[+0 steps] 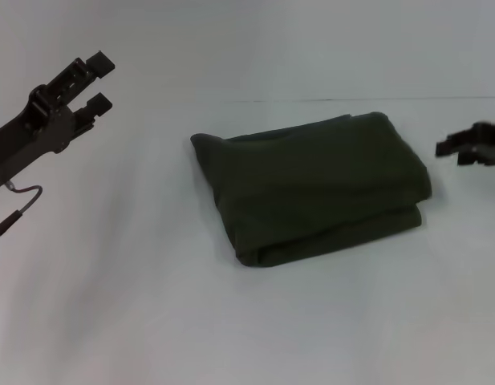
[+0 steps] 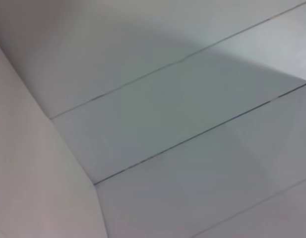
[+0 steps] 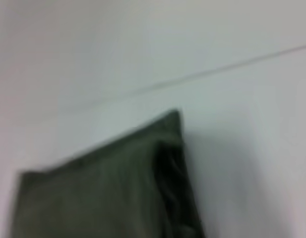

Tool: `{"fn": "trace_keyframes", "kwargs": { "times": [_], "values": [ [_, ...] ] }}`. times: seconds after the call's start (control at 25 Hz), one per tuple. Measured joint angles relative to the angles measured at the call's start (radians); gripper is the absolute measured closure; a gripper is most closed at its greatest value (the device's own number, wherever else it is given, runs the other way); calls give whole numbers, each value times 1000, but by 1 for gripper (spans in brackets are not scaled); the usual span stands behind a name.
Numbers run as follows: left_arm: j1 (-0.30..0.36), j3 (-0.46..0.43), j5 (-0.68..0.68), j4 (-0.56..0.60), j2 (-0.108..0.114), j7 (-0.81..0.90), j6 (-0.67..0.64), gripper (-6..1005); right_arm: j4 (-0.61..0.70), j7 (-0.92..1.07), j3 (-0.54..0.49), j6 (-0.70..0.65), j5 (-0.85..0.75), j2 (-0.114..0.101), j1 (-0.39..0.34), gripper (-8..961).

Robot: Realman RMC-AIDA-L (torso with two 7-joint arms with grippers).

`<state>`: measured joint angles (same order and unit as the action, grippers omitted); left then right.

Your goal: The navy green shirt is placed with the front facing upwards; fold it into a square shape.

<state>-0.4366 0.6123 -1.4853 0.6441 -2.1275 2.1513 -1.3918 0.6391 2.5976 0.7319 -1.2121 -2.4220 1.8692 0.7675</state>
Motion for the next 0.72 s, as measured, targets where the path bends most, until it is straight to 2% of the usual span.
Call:
{"fn": "trace_keyframes", "kwargs": {
  "times": [0.08,0.24,0.4,0.6,0.72],
  "values": [
    [2,-2,-2,1,2,1,-14,54,36,-25,-78,-76,35,-5,-20,475],
    [4,-6,-3,3,6,2,-22,54,77,-65,-142,-218,120,-12,-63,462],
    [-3,-1,-25,6,13,4,-23,54,88,-107,-150,-269,191,-13,-112,457],
    [-28,1,-79,7,20,17,-13,53,56,-374,-184,-367,377,5,-202,461],
    [-33,1,-89,8,23,10,-12,53,48,-524,-210,-417,462,36,-271,463]
  ]
}}
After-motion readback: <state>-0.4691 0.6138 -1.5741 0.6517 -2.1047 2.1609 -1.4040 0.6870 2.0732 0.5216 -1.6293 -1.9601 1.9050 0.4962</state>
